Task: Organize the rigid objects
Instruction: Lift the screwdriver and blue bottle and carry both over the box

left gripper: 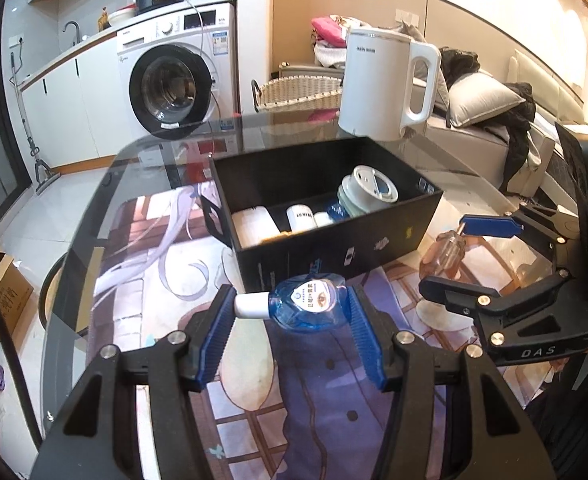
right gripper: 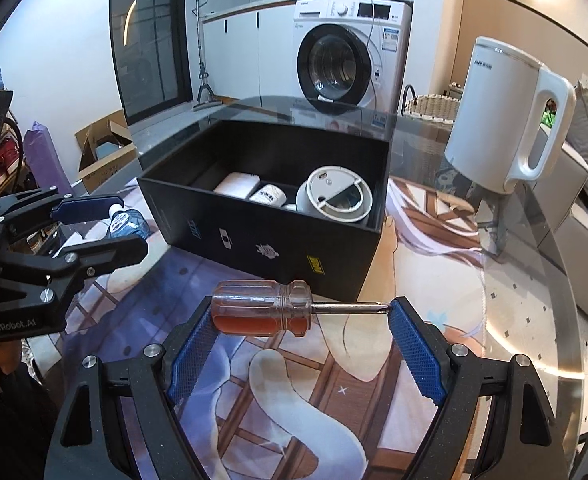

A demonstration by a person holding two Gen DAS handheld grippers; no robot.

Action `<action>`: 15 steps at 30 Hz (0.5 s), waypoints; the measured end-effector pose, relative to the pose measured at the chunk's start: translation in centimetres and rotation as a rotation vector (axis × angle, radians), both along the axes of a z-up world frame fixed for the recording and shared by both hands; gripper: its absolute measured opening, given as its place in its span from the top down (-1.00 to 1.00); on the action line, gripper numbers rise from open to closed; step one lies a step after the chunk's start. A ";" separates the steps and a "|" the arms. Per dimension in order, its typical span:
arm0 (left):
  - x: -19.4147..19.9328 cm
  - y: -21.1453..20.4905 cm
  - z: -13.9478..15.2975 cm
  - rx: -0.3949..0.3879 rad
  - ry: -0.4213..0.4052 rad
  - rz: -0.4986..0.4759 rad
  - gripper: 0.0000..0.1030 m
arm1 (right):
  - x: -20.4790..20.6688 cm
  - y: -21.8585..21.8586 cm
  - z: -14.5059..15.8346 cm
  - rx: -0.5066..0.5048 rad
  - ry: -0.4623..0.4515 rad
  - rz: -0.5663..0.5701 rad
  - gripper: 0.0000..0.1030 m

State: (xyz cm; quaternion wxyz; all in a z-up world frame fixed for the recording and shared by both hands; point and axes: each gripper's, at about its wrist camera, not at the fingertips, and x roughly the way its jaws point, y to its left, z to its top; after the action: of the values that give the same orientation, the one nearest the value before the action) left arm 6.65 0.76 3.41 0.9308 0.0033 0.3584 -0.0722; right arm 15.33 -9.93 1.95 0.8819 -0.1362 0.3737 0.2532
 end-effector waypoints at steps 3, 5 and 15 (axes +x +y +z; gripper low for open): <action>-0.3 0.2 0.8 -0.005 -0.035 0.010 -0.08 | -0.6 -0.3 0.9 0.019 -0.027 0.001 -0.67; -0.5 0.3 1.3 -0.005 -0.053 0.016 -0.08 | -0.7 -0.6 1.5 0.032 -0.045 0.001 -0.67; -0.4 0.6 3.1 -0.025 -0.143 0.045 -0.08 | -0.9 -1.7 4.2 0.094 -0.134 -0.022 -0.67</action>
State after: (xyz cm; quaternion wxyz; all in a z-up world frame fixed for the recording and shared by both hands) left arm 6.26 1.35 6.55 0.9554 -0.0110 0.2900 -0.0553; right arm 14.47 -11.62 6.18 0.9130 -0.1073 0.3028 0.2513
